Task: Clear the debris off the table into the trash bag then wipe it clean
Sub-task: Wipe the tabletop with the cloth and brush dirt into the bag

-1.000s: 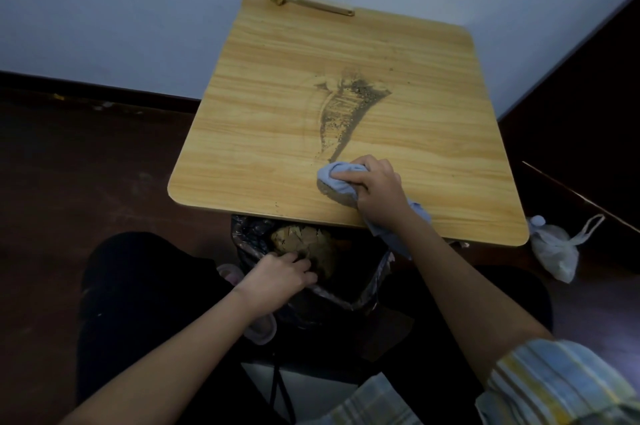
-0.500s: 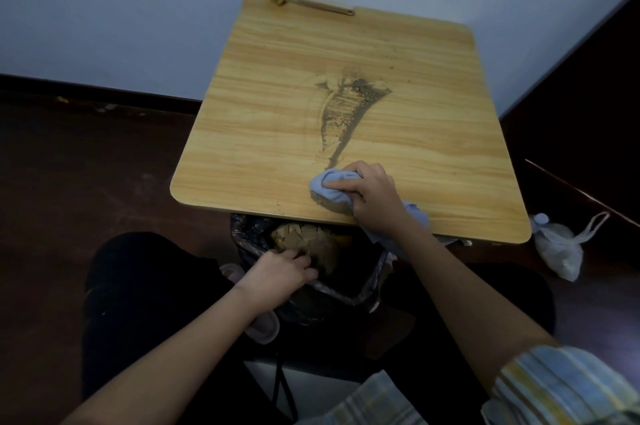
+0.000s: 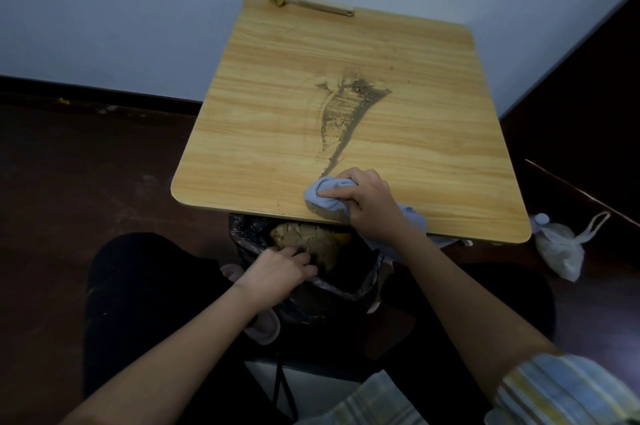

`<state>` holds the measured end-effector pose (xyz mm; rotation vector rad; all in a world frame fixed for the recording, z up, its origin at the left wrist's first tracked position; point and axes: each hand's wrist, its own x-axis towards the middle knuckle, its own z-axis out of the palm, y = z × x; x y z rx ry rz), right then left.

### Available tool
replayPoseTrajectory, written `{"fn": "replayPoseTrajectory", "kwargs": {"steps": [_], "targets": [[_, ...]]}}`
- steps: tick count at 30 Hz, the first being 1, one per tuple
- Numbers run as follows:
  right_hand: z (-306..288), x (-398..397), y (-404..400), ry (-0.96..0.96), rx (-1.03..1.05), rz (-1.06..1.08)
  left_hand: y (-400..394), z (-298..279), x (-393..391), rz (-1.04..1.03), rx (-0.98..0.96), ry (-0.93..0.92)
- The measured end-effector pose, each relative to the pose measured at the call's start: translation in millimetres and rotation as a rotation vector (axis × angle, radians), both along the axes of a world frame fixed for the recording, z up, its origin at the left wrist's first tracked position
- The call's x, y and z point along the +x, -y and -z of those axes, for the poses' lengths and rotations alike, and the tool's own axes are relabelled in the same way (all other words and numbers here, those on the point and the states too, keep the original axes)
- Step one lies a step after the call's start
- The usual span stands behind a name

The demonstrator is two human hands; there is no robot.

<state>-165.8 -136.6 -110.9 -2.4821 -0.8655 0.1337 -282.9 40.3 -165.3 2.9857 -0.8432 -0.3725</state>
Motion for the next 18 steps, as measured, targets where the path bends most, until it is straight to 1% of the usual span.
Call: {"fn": "replayPoseTrajectory", "kwargs": {"steps": [1, 3, 6, 9, 12, 18], "targets": [[0.1, -0.6, 0.0, 0.004, 0.004, -0.005, 0.2, -1.2, 0.0, 0.001, -0.002, -0.011], [0.1, -1.0, 0.0, 0.005, 0.008, -0.009, 0.9, -3.7, 0.8, 0.0, -0.003, 0.029], [-0.2, -0.7, -0.7, -0.004, 0.0, -0.006, 1.3, -1.3, 0.9, 0.013, 0.019, -0.033], [-0.2, -1.8, -1.0, -0.007, 0.002, -0.009, 1.3, -8.3, 1.7, 0.067, 0.006, 0.006], [-0.2, -3.8, -1.0, -0.006, 0.006, -0.017, 1.2, -0.6, 0.9, 0.008, 0.007, -0.052], [-0.4, -4.9, -1.5, -0.013, -0.012, -0.012, 3.5, 7.3, 4.1, -0.014, -0.021, -0.032]]}}
